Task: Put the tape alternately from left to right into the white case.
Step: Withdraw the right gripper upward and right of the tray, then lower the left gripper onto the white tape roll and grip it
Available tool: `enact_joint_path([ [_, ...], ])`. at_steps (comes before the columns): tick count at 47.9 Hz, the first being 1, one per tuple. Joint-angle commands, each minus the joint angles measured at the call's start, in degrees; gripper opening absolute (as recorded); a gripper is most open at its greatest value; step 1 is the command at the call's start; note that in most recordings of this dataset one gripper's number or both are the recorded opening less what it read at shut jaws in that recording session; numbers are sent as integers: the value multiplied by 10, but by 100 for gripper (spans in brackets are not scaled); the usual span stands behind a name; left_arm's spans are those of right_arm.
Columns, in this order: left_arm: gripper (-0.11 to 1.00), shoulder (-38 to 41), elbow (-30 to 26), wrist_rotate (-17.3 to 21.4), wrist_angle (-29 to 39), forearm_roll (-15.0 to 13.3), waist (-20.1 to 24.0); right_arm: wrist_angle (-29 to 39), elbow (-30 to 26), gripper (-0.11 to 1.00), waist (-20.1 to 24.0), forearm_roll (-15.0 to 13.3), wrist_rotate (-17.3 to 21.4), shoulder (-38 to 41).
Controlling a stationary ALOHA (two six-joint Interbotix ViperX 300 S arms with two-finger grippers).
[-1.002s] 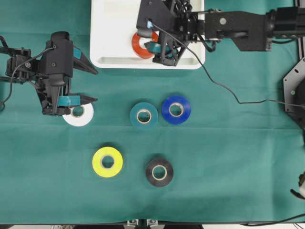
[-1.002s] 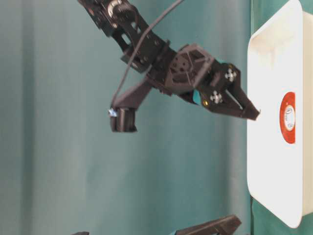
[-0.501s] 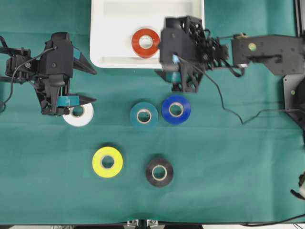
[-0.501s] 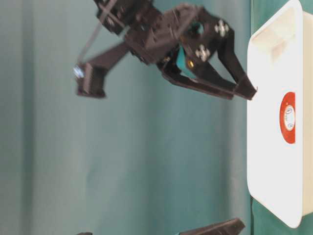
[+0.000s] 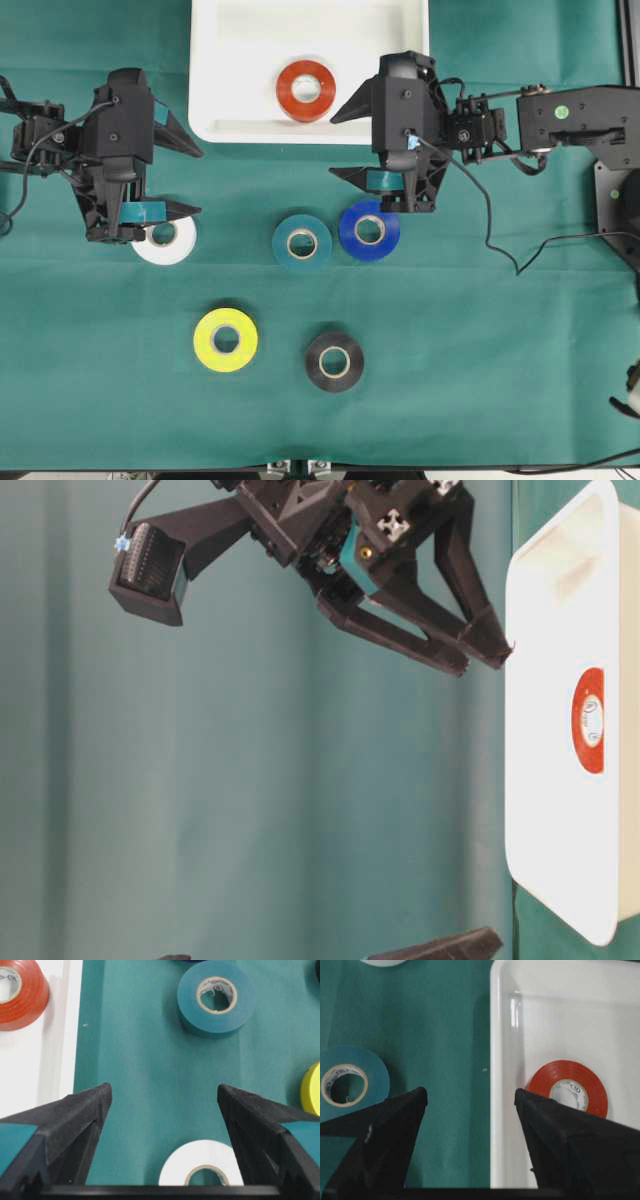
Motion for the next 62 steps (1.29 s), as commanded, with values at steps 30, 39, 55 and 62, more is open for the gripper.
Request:
enact_joint_path([
  [30, 83, -8, 4, -6, 89, -1, -4, -4, -4, 79, 1, -2, 0, -12],
  [39, 83, -4, 16, -8, 94, -1, -2, -7, -4, 79, 1, -1, -1, -9],
  [55, 82, 37, 23, -10, 76, -2, -2, -4, -4, 79, 1, -1, 0, -3],
  [62, 82, 69, 23, -10, 73, -2, -6, -4, -4, 79, 1, -1, 0, -3],
])
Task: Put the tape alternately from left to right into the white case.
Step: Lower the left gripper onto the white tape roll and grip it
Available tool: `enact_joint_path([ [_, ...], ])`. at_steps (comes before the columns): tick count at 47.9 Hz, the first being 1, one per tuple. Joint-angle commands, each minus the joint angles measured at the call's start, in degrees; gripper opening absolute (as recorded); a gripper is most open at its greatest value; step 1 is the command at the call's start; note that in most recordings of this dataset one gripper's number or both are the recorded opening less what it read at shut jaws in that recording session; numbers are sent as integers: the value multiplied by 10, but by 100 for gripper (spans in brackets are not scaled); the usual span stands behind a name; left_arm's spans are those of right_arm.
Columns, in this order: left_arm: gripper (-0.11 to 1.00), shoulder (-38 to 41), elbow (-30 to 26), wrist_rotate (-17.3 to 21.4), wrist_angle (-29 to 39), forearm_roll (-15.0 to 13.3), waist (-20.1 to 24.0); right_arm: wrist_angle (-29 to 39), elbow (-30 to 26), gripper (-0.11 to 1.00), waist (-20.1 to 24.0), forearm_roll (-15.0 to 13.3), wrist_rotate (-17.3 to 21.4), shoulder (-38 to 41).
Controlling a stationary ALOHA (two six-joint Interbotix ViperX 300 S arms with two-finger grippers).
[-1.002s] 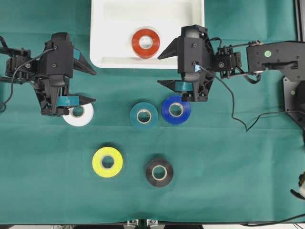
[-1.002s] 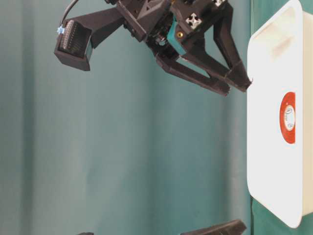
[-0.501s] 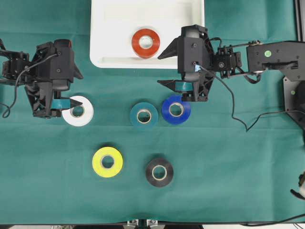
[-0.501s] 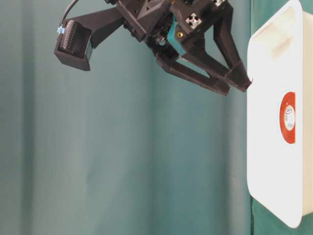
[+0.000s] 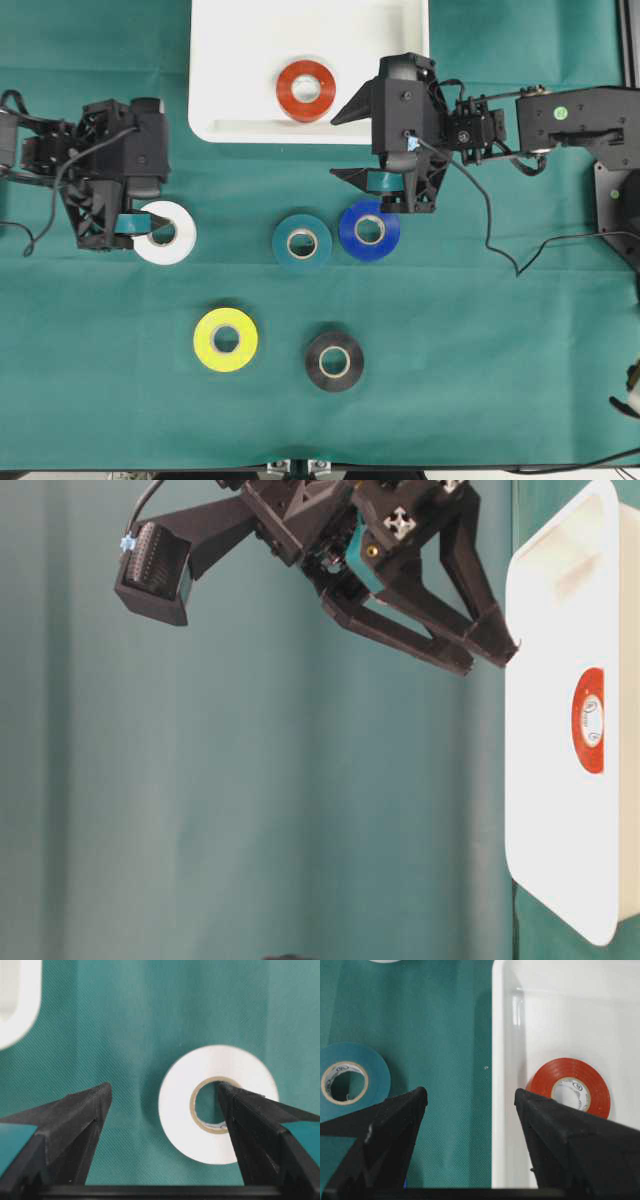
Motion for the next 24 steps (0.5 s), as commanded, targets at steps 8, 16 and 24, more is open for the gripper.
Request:
enact_joint_path([
  [8, 82, 20, -4, 0, -4, -2, -4, -2, -4, 79, 1, -1, 0, -4],
  [16, 82, 22, -4, -1, -6, -3, -7, -4, 0, 79, 1, -1, 0, -4],
  [24, 82, 37, -6, -6, -9, -4, -18, -5, 1, 79, 1, -1, 0, -4],
])
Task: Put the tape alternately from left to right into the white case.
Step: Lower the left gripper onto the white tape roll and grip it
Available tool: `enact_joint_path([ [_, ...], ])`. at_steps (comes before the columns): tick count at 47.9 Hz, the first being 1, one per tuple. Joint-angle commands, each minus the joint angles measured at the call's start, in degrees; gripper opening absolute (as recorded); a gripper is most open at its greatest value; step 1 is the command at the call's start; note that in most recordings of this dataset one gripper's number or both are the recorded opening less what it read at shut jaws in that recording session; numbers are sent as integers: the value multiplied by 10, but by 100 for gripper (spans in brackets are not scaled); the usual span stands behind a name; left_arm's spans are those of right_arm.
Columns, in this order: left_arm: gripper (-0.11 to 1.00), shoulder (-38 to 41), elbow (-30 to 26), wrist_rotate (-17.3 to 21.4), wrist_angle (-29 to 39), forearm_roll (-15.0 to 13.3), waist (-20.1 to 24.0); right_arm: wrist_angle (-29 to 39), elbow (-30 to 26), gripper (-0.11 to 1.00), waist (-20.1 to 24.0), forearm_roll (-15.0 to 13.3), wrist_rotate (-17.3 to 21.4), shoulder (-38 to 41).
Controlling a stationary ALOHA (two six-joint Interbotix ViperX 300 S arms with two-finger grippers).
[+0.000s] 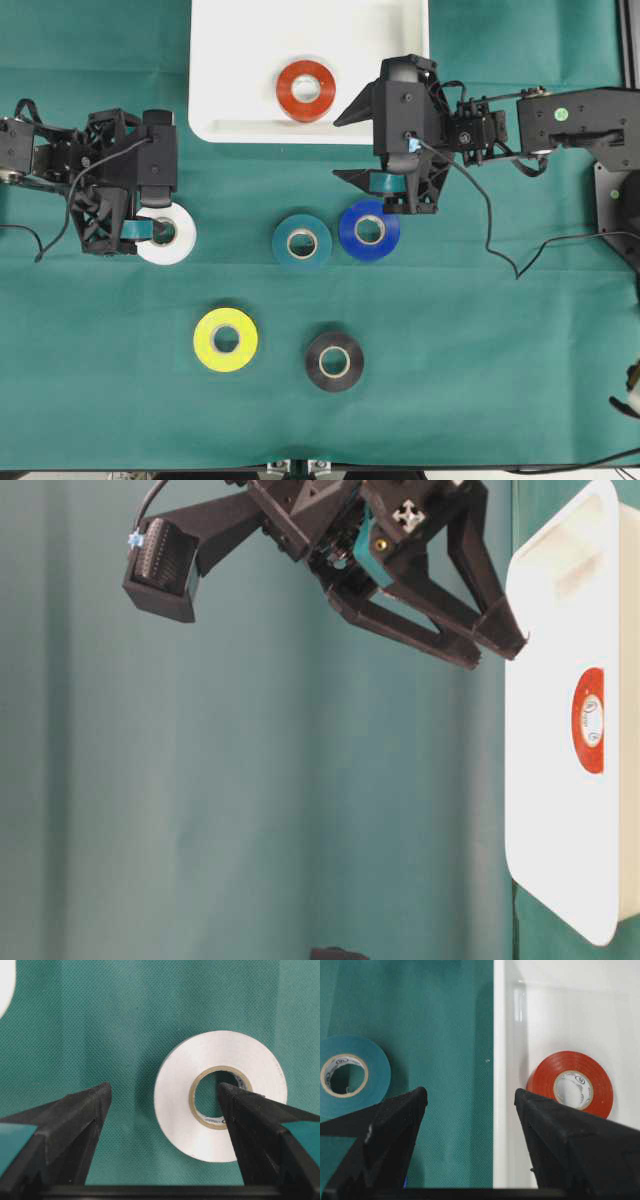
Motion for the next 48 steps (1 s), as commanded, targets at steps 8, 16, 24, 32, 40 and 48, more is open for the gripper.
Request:
enact_joint_path([
  [8, 82, 29, -4, -22, -4, -2, -11, -5, -6, 79, 2, -2, 0, -4],
  [16, 82, 41, -7, -24, -4, -1, -11, -5, -4, 79, 1, -2, 0, -4],
  [24, 78, 43, -7, -24, -6, -1, -11, -5, -4, 79, 1, -1, 0, -4],
  [32, 63, 42, -8, -24, -6, 0, -12, -5, -4, 79, 1, -1, 0, -4],
  [40, 19, 42, -10, -24, -6, -1, -15, -5, -4, 79, 2, -2, 1, -4],
  [48, -3, 37, -11, -23, -6, 0, -18, -5, -4, 79, 1, -2, 0, -4],
])
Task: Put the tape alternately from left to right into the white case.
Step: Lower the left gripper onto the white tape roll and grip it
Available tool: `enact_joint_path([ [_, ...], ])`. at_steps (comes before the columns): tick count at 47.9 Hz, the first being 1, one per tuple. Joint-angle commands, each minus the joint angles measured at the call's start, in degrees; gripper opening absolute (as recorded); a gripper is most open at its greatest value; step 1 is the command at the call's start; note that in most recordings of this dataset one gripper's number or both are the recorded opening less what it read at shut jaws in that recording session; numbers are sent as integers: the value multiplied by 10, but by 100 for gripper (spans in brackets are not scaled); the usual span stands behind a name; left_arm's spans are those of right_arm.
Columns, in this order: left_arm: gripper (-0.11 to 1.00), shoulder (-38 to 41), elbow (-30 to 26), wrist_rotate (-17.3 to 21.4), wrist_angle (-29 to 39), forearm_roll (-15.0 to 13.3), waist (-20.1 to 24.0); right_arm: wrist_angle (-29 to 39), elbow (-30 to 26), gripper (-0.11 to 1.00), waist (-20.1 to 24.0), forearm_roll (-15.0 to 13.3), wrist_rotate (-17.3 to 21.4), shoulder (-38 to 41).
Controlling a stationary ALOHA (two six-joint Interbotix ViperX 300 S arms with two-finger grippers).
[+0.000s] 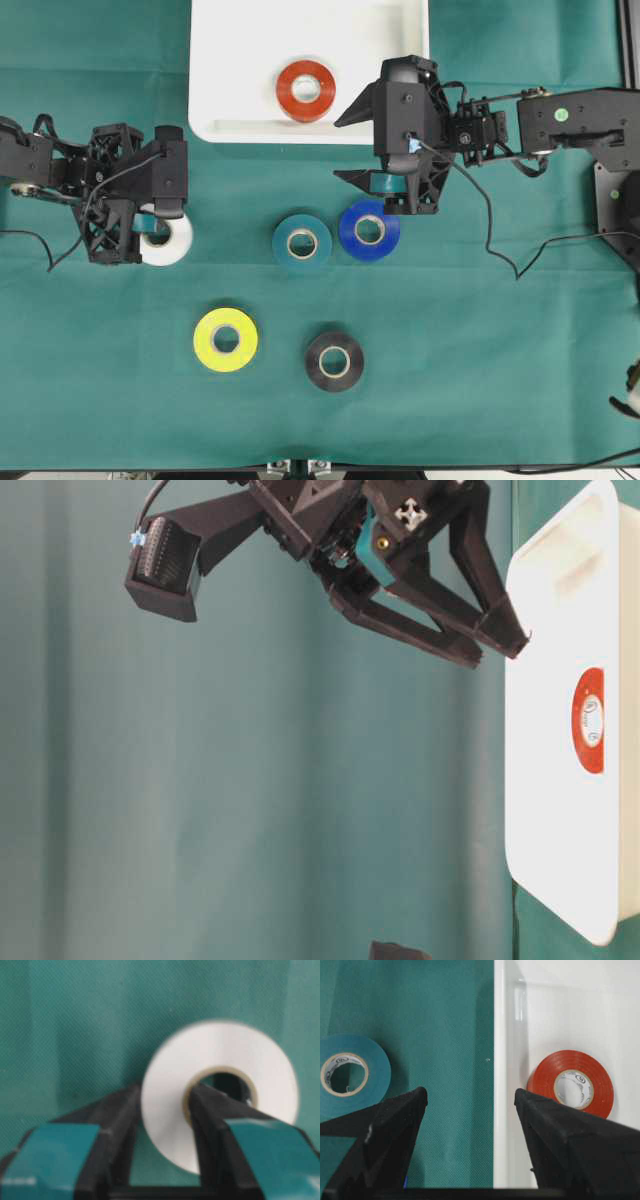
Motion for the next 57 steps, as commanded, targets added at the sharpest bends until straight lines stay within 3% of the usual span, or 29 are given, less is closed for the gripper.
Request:
enact_joint_path([
  [1, -3, -11, -11, -1, -3, 0, -5, -4, -5, 79, 1, -1, 0, -5],
  [22, -3, -18, -23, -2, 1, 0, -17, -2, -5, 79, 2, -1, 0, -5],
  [57, -3, -134, -44, -2, 50, 1, -22, -2, -5, 79, 6, -1, 0, -6],
])
